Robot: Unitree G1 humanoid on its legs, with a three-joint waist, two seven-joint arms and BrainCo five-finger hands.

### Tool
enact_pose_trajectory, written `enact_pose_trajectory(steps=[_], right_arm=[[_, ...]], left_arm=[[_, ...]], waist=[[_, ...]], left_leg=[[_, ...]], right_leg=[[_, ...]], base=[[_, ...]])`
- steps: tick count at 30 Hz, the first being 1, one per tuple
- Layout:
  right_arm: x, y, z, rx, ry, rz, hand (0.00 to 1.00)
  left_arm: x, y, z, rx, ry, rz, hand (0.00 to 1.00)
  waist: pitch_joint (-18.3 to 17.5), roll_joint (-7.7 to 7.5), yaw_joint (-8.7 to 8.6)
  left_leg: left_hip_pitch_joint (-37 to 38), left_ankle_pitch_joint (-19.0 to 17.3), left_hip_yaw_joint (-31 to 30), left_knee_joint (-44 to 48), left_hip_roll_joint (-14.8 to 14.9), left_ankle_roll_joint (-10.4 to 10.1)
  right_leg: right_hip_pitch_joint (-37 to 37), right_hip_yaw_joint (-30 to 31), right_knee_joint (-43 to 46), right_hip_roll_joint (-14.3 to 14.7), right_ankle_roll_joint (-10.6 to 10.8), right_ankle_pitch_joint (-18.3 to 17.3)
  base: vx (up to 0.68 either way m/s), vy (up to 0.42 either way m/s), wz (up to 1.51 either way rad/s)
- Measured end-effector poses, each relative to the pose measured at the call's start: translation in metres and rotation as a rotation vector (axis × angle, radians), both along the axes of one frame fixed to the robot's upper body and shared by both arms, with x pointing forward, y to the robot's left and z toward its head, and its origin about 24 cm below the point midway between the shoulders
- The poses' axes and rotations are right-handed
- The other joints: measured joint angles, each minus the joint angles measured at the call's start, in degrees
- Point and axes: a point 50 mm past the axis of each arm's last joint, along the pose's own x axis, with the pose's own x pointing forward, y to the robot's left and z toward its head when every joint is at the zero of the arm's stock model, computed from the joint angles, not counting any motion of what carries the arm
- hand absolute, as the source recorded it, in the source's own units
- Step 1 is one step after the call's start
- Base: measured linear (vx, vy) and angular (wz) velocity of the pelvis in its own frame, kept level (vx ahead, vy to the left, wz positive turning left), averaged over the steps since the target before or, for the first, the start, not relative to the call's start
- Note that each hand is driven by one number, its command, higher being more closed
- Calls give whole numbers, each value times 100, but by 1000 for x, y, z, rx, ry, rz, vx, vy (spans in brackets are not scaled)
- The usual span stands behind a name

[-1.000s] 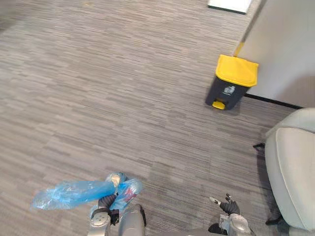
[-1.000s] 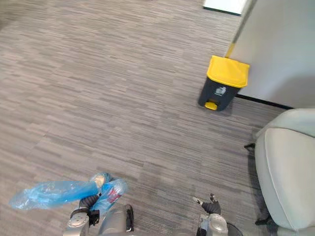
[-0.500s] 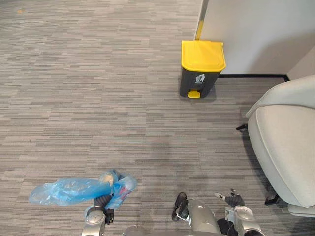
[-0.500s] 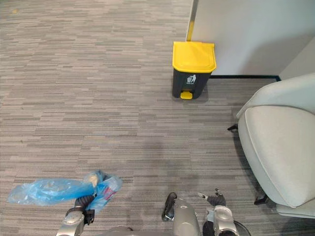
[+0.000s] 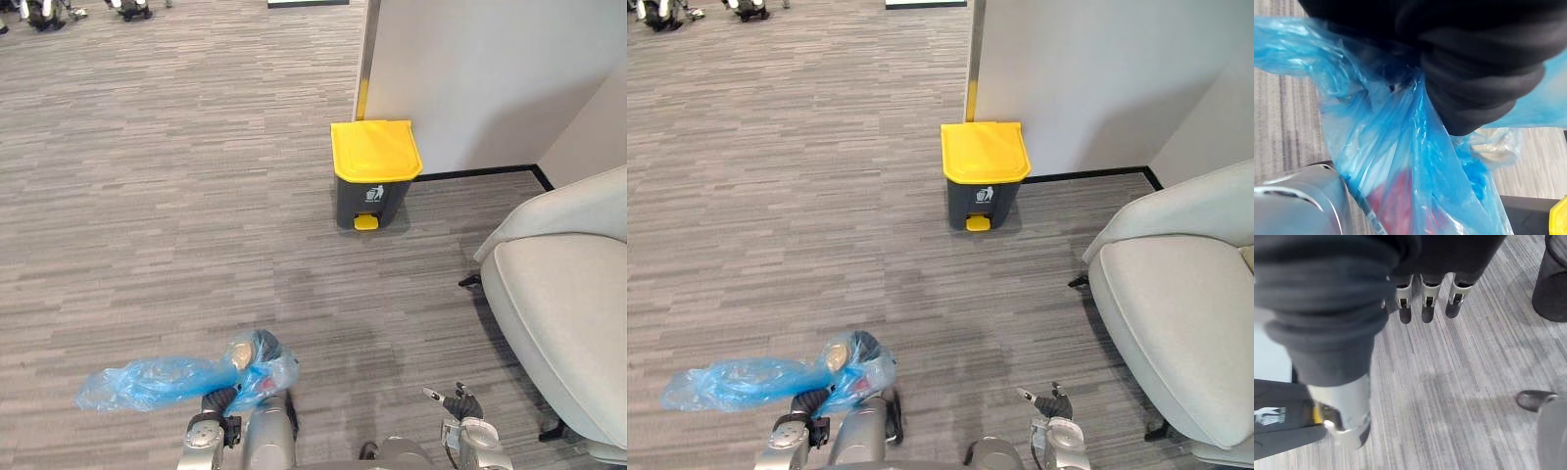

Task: Gather rubbish on tea table into small bin, then transfer packed bag to large trash can.

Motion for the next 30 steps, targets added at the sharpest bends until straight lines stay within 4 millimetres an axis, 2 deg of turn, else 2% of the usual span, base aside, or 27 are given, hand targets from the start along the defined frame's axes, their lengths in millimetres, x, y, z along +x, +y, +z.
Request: enact_pose_trajectory(steps=[2, 3, 4, 5, 6, 7, 8, 9, 10, 11, 12, 13, 14, 15, 16, 17, 18, 20, 22, 23, 24, 26, 27, 28, 29, 30], right_arm=[[-6, -1, -2, -1, 11, -13, 0], [-3, -1, 0, -1, -1, -8, 0], [-1, 0, 0, -1, -4, -4, 0], [3, 1, 1, -1, -10, 7, 0], [5, 3, 2, -10, -9, 35, 0], [5, 4, 1, -13, -6, 49, 0], [6, 7, 1, -14, -1, 69, 0], [6, 8, 1, -16, -2, 81, 0], [7, 9, 2, -18, -4, 88, 0], [12, 9, 3, -20, -14, 95, 0], [14, 9, 4, -21, -20, 98, 0], [14, 7, 4, -26, -18, 98, 0], [10, 4, 3, -33, -7, 95, 0], [5, 1, 2, -39, 7, 92, 0], [3, 0, 1, -40, 15, 90, 0], [-4, -4, -1, -46, 42, 84, 0], [-2, -8, -1, -51, 47, 76, 0], [-1, -16, 2, -59, 35, 38, 0], [-8, -14, -1, -48, 46, 23, 0], [-10, -12, -2, -42, 48, 21, 0], [-11, -9, -1, -39, 38, 21, 0], [-11, -4, -1, -28, 26, 18, 0], [-8, -3, 0, -22, 11, 13, 0], [-7, -3, 1, -22, 5, 9, 0], [-6, -4, 1, -20, -2, -4, 0], [-4, -3, 2, -15, -7, -13, 0]], left_arm=[[5, 0, 2, 2, -13, -4, 100], [2, -2, 0, -4, -3, -2, 100], [-2, -2, -1, -4, 7, 0, 100], [-8, -1, -3, -3, 21, 3, 100], [-10, 0, -4, 1, 29, 0, 100], [-13, 1, -4, 3, 36, 1, 100], [-13, 2, -4, 7, 37, -1, 100], [-11, 3, -3, 11, 28, -3, 100], [-11, 4, -2, 13, 26, -3, 100], [-10, 5, -2, 16, 23, -3, 100], [-10, 6, -1, 18, 24, -3, 100], [-8, 6, -1, 18, 20, -4, 100], [-5, 4, 0, 14, 11, -7, 100], [-3, 5, 1, 17, 7, -9, 100], [-3, 6, 1, 22, 7, -9, 100], [-3, 7, 0, 22, 15, -11, 100], [-2, 5, -2, 14, 22, -17, 100], [-1, 4, -2, 11, 27, -18, 100], [-1, 0, -3, 2, 27, -16, 100], [-1, -2, -4, -5, 27, -17, 100], [-3, -7, -5, -20, 25, -12, 100], [-3, -9, -3, -25, 11, -10, 100], [-1, -11, -1, -29, -7, -11, 100], [1, -11, 0, -30, -14, -11, 100], [1, -11, 0, -32, -19, -7, 100], [2, -11, 1, -33, -24, 0, 100]], waist=[[-48, -105, 38], [-51, -109, 32], [-52, -109, 25], [-52, -109, 14], [-48, -103, 5], [-44, -96, -2], [-22, -60, -8], [-6, -32, -29], [11, 0, -52], [22, 24, -153], [37, 31, -169], [82, 101, -187], [97, 87, -197], [99, 83, -248], [109, 37, -303], [106, -50, -420], [91, 75, -412], [100, 86, -424], [107, 116, -436], [120, 154, -448], [115, 230, -386], [117, 206, -289], [98, 151, -251], [102, 153, -220], [99, 155, -140], [102, 170, -132]], left_leg=[[-77, -473, 177, 423, -177, 198], [57, -765, 353, 628, -266, 359], [172, -877, 450, 637, -292, 409], [389, -1003, 582, 596, -346, 471], [699, -1147, 693, 512, -418, 547], [864, -1203, 723, 448, -441, 585], [1173, -1283, 721, 346, -445, 610], [1511, -1290, 708, 105, -444, 615], [1665, -1290, 692, -37, -435, 614], [1984, -1291, 653, -345, -410, 610], [2120, -1290, 652, -442, -406, 609], [2307, -1289, 653, -598, -375, 607], [2524, -1289, 644, -712, -306, 607], [2689, -1296, 558, -823, -269, 594], [2777, -1296, 482, -870, -263, 593], [2958, -1321, 261, -982, -279, 334], [2985, -1166, 4, -1029, -137, 114], [3039, -904, -311, -873, -117, -277], [2790, -607, -520, 169, 49, -492], [2501, -280, -593, 1037, 221, -715], [1899, -270, -490, 2546, 568, -786], [1395, -452, -199, 3342, 756, -577], [967, -585, 34, 3394, 774, -361], [811, -654, 129, 3234, 773, -276], [655, -785, 322, 2703, 761, -209], [558, -851, 400, 2200, 742, -162]], right_leg=[[46, 77, 32, -279, 182, -33], [-42, 305, 496, -475, 254, -55], [-148, 398, 843, -570, 302, -29], [-384, 533, 1520, -723, 496, 100], [-735, 648, 2478, -913, 638, 477], [-905, 660, 2945, -990, 581, 660], [-1230, 592, 3752, -1051, 497, 604], [-1549, 455, 4247, -1016, 309, 487], [-1719, 372, 4344, -961, 236, 434], [-2158, 136, 4301, -847, 151, 320], [-2310, 71, 4147, -786, 122, 278], [-2514, -57, 3779, -694, 117, 222], [-2705, -200, 3079, -536, 104, 243], [-2796, -311, 2092, -386, 88, 459], [-2789, -322, 1530, -334, 83, 684], [-2660, -329, 1273, -236, -530, 1348], [-2676, -381, 1453, -129, -562, 1162], [-2667, -414, 1834, -179, -677, 705], [-2251, -569, 1800, -98, -699, 385], [-1917, -645, 1591, 9, -740, 346], [-1354, -658, 1124, 293, -775, 327], [-932, -632, 790, 423, -785, 332], [-670, -588, 559, 428, -785, 336], [-563, -550, 466, 433, -771, 346], [-421, -435, 372, 425, -738, 372], [-298, -394, 323, 409, -734, 374]], base=[[436, 282, -14], [432, 292, -37], [441, 285, -45], [446, 223, -44], [454, 192, -38], [449, 150, -25], [413, 49, -12], [391, 28, -11], [454, 7, -5], [385, -37, 0], [402, -58, 4], [418, -106, 8], [428, -152, 23], [338, -131, 38], [547, -265, 69], [573, -264, 47], [668, -318, 30], [460, -233, 8], [449, -237, 17], [428, -212, 6], [414, -185, -6], [385, -93, -22], [385, -40, -19], [364, 21, -30], [250, 64, -35], [243, 94, -34]])
